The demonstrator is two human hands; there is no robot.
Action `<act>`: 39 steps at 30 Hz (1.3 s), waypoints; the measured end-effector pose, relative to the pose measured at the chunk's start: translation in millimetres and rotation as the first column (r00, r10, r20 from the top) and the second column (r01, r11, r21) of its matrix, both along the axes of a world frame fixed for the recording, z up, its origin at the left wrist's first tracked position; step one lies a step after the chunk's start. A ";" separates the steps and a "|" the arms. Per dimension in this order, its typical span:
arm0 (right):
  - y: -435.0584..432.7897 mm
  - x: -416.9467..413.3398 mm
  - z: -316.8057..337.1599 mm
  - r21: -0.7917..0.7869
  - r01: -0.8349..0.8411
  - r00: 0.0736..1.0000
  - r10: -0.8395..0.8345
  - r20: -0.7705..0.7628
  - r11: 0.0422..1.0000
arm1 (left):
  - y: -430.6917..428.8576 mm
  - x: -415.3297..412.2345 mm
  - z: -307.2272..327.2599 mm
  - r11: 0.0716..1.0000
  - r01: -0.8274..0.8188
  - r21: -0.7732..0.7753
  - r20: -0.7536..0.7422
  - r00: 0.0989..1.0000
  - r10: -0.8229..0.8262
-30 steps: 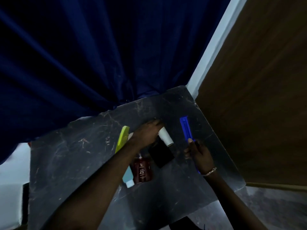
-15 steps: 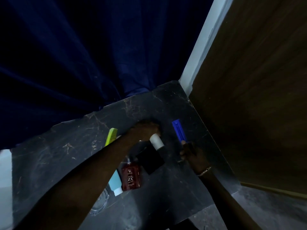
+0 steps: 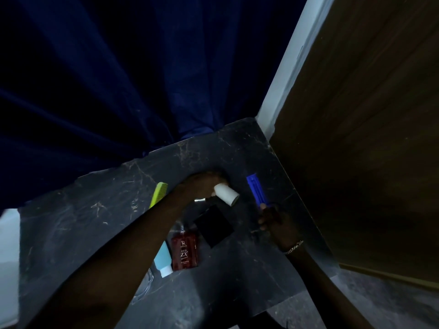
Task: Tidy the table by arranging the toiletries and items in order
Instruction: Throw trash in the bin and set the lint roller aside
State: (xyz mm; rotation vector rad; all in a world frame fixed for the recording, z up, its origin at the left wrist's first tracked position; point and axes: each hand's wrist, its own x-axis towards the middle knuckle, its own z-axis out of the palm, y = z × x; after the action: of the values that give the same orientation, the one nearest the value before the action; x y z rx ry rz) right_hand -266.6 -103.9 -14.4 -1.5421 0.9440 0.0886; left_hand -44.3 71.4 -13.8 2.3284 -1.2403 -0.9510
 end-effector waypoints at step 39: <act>90.9 -32.4 133.4 -0.775 -0.549 0.674 0.715 -0.189 0.313 | 199.1 -127.4 119.2 0.859 -0.403 -0.316 0.001 0.905 0.425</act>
State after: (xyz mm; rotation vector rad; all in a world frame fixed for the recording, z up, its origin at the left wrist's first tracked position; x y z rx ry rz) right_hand -299.0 -13.1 119.0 -2.6770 0.0686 0.0861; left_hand -171.7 270.5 105.4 2.2527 -0.7845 -0.4898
